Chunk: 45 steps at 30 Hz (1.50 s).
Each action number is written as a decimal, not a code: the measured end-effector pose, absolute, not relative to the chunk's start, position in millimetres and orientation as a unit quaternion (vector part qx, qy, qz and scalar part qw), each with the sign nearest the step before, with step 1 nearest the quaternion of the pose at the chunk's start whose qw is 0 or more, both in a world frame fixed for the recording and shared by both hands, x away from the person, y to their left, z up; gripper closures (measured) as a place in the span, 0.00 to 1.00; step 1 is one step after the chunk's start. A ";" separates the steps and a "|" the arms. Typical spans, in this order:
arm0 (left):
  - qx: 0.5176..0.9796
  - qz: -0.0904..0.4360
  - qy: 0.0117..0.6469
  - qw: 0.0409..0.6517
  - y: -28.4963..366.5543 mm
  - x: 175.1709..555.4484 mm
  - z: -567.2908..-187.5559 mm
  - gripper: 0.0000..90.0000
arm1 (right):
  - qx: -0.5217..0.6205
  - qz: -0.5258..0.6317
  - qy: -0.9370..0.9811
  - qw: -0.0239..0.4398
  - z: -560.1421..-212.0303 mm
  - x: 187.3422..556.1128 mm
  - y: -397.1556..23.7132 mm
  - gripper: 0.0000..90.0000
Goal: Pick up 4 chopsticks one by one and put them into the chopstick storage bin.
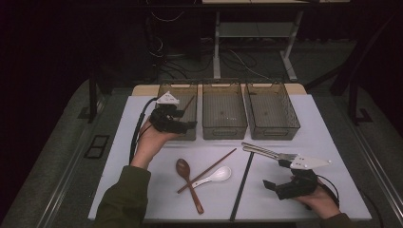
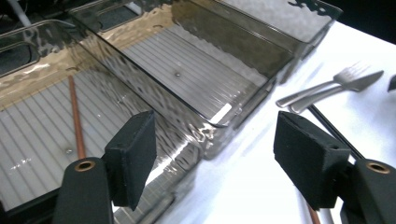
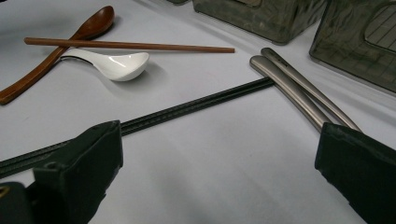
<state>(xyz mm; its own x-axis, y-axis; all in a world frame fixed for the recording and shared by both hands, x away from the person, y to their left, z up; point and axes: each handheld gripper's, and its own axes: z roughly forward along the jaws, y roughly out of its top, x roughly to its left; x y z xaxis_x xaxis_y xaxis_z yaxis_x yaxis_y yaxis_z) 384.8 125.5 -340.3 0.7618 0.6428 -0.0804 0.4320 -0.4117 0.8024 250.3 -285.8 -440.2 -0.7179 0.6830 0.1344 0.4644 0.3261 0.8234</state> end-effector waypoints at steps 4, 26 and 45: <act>0.836 0.120 0.310 0.436 121.1 372.9 -342.3 0.31 | 0.357 0.461 0.804 0.120 -439.7 250.0 -286.0 0.01; 0.849 0.111 0.274 0.438 97.5 307.0 -386.8 0.30 | 0.357 0.459 0.805 0.119 -440.2 250.6 -286.0 0.01; 0.870 0.083 0.275 0.401 82.2 288.4 -429.5 0.67 | 0.354 0.458 0.807 0.120 -440.6 250.7 -285.4 0.01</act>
